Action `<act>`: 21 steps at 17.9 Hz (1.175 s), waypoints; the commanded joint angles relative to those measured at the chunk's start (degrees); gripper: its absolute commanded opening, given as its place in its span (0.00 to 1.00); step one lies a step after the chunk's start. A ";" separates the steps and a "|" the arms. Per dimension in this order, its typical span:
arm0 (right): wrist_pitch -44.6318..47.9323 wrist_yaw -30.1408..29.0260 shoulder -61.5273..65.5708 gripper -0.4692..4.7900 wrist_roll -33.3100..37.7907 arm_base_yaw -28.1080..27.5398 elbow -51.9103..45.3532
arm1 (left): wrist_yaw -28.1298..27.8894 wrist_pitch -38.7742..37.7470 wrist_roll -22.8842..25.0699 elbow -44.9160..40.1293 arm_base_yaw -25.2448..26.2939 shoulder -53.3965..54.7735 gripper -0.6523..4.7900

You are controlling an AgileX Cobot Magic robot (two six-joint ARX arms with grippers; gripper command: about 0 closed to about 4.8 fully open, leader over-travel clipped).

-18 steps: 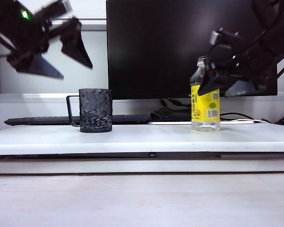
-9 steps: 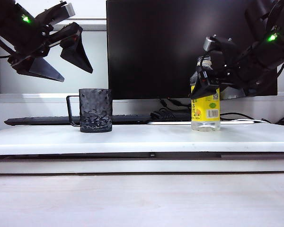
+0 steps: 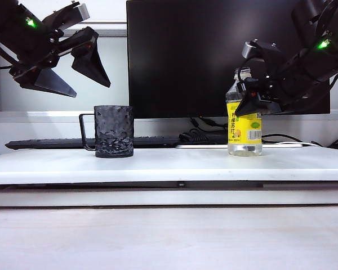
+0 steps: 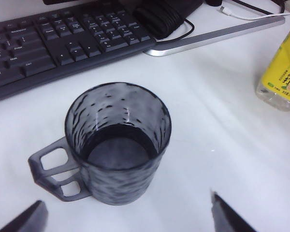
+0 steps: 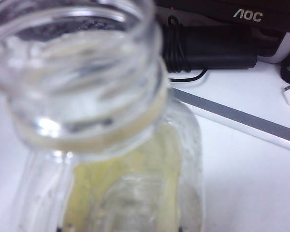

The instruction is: Carefully pick up the bottle and pour some water from the bottle into the cup.

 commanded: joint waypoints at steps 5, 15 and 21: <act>-2.01 -2.99 -3.50 0.28 -2.58 3.63 8.15 | -1.01 -0.20 0.26 0.15 -0.09 -0.22 1.00; -12.35 4.00 0.57 0.29 -21.86 12.11 23.63 | -0.83 1.55 -0.44 0.15 -0.09 -0.22 1.00; -9.64 7.56 7.74 0.29 -30.99 16.28 27.76 | -0.83 2.08 -0.42 0.15 -0.09 1.27 1.00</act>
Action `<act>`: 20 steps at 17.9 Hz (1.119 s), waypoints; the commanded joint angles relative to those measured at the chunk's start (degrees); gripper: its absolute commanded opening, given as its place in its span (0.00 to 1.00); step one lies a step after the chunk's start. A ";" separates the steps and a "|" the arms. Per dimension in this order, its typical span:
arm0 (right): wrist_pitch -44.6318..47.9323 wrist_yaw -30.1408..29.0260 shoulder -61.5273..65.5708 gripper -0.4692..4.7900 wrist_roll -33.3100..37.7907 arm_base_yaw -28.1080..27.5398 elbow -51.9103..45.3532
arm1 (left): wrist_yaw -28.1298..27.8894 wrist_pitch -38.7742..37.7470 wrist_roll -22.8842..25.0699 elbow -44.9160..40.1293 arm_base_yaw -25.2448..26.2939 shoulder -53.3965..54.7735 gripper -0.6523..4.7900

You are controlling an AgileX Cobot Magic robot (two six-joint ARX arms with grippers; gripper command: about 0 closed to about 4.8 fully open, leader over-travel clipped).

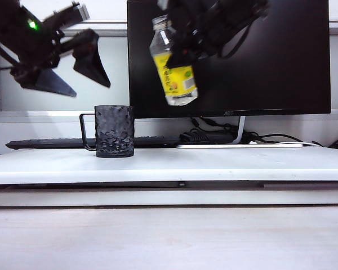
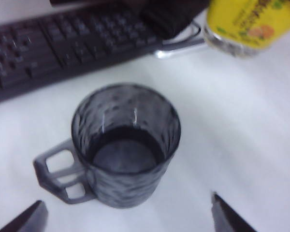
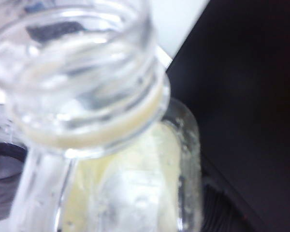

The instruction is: Carefully pick up the bottle and pour some water from the bottle into the cup.

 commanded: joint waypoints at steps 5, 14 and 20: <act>8.28 2.49 5.40 0.29 -8.48 1.38 4.70 | 0.09 1.40 -0.20 0.15 -0.09 1.44 1.00; 10.32 2.49 10.19 0.29 -24.61 3.74 4.70 | 3.02 5.60 -4.70 0.15 -0.15 1.86 1.00; 12.87 2.47 11.21 0.29 -28.46 3.74 4.70 | 4.07 5.64 -5.35 0.15 -0.15 1.81 1.00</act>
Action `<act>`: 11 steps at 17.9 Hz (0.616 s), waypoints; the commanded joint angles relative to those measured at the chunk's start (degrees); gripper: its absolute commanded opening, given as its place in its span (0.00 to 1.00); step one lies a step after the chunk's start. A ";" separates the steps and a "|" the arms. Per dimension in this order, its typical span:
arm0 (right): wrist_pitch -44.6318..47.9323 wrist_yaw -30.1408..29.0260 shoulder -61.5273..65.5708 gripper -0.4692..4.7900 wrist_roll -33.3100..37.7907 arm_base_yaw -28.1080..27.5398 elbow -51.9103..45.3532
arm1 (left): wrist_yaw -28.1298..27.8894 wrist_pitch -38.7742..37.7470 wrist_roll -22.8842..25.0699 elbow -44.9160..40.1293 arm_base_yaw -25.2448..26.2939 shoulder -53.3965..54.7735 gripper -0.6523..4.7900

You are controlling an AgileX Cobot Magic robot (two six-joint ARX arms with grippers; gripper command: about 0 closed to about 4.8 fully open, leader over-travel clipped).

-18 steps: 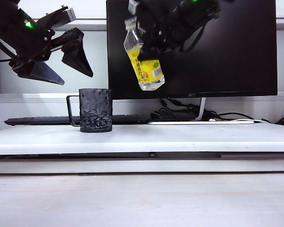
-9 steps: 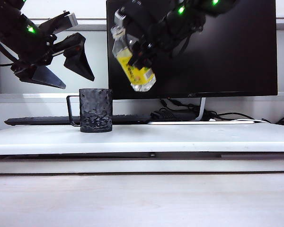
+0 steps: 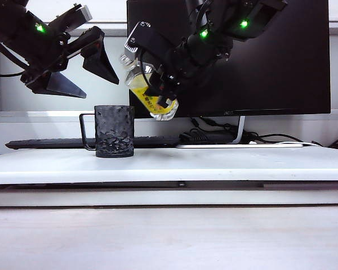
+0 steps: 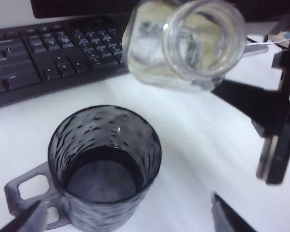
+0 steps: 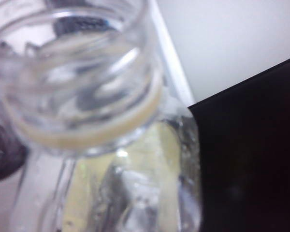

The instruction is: Carefully pick up the bottle and pour some water from the bottle into the cup.

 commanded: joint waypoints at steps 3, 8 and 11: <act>5.55 -0.35 0.39 0.29 -5.70 0.09 0.55 | 2.10 -0.66 -0.20 0.15 -0.09 -0.15 1.00; 9.51 -0.04 1.42 0.28 -11.10 0.11 0.55 | 2.14 -3.39 0.04 0.15 -0.09 -0.15 1.00; 11.39 -0.02 1.66 0.28 -11.58 0.11 0.55 | 4.98 -5.27 0.00 0.15 -0.09 -0.15 1.00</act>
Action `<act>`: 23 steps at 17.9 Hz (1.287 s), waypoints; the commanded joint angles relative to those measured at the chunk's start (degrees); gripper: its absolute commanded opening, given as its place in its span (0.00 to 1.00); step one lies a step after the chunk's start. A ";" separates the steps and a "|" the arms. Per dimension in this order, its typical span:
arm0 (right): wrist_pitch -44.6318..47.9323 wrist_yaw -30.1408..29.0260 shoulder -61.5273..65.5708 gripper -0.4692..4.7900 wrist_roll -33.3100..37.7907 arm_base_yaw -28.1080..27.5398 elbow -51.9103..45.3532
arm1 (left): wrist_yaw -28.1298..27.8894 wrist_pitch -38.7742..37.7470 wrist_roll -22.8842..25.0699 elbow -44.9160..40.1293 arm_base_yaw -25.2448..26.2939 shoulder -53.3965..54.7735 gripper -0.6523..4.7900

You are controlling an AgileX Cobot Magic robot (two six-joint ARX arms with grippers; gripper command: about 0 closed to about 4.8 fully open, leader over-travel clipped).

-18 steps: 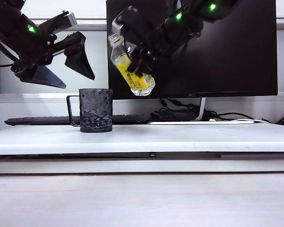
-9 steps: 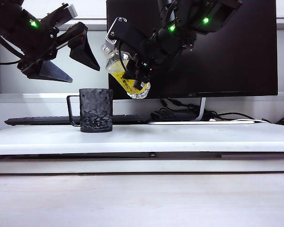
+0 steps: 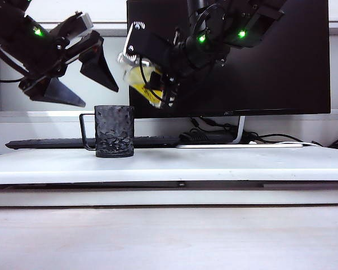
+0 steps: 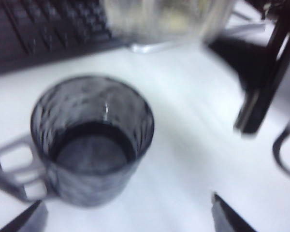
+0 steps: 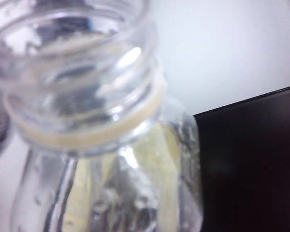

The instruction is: Carefully pick up the bottle and pour some water from the bottle into the cup.

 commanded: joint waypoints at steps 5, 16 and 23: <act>7.54 -0.04 4.94 0.28 -3.58 -0.20 2.19 | 5.11 -0.04 0.00 0.15 -1.36 -0.15 1.00; 6.75 -1.40 8.31 0.29 -13.05 -0.72 6.95 | 3.67 -1.09 0.48 0.15 -1.38 -0.15 1.00; 6.97 -1.49 8.31 0.29 -17.62 -1.18 6.95 | 2.34 -1.81 2.21 0.15 -1.38 -0.15 1.00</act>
